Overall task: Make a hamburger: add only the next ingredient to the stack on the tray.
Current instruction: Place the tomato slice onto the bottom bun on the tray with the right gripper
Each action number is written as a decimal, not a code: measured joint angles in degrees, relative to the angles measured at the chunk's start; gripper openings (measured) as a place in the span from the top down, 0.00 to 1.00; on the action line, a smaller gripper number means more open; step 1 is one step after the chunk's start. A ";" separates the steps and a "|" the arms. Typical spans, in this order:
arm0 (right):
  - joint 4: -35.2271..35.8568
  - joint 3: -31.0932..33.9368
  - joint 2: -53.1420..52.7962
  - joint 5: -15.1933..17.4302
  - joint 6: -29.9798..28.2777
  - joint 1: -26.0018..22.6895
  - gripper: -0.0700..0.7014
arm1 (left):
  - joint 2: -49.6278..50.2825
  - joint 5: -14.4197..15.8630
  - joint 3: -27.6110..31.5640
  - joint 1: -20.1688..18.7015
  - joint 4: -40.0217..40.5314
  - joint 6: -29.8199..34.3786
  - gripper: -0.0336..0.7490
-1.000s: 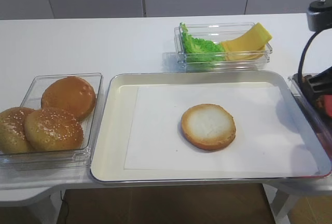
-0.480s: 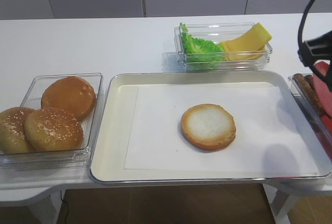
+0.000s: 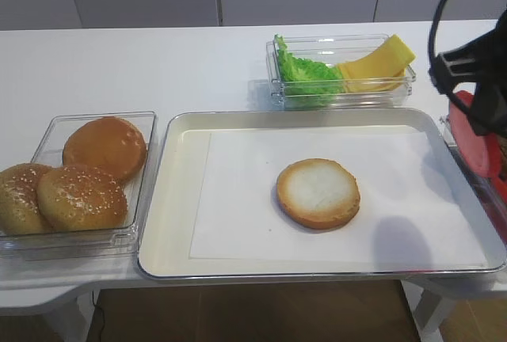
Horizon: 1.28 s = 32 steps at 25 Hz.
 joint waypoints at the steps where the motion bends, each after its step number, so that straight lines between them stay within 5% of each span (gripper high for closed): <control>1: 0.00 -0.18 0.78 -0.10 -0.15 0.80 0.85 | 0.00 0.00 0.00 0.00 0.00 0.00 0.51; 14: -1.22 -4.60 12.75 -5.94 -0.18 10.85 0.85 | 0.00 0.00 0.00 0.00 0.00 0.00 0.51; 32: -4.11 -6.69 21.51 -9.78 -1.65 11.56 0.85 | 0.00 0.00 0.00 0.00 0.00 0.00 0.51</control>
